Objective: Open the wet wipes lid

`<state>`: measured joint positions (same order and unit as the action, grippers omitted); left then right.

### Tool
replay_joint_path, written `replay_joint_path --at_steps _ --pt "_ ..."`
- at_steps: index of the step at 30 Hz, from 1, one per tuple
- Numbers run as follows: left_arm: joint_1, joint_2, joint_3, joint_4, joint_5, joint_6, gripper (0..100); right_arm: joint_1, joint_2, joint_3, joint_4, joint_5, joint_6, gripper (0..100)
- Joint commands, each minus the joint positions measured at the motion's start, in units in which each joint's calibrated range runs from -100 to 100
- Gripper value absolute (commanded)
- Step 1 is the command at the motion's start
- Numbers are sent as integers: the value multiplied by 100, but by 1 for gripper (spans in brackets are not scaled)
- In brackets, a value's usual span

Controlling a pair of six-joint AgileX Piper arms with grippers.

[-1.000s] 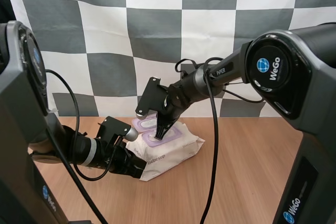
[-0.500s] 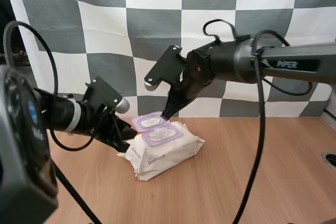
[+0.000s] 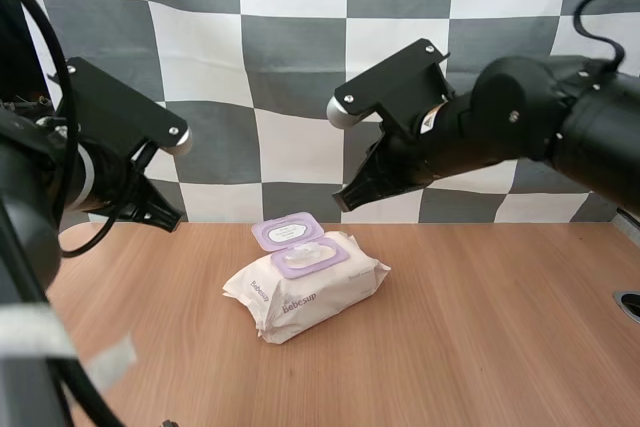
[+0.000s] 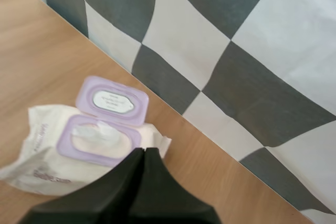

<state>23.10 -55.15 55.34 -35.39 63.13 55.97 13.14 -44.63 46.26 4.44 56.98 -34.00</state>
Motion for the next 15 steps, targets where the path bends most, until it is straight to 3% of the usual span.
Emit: replay_joint_path --at_steps 1,4,7,9,13,15 --pt "4 -4485 584 2296 -1532 -5587 0 0 -5494 845 662 -2409 21 0" --pt "12 -4199 1291 3762 -1535 -6625 0 -5 -5534 1741 814 -3158 45 0" --pt "12 -3858 1896 4323 -1711 -6983 0 -203 -5428 2731 1168 -4180 33 0" --pt "12 -3694 2318 4223 -1837 -7003 0 -509 -5511 3422 1418 -5033 50 0" --pt "12 -3487 3201 4170 -2627 -7003 0 -896 -5537 4436 1753 -3513 50 0" --pt "12 -3444 3759 4170 -3578 -7003 0 -982 -5537 4884 1818 -3661 -5 0"
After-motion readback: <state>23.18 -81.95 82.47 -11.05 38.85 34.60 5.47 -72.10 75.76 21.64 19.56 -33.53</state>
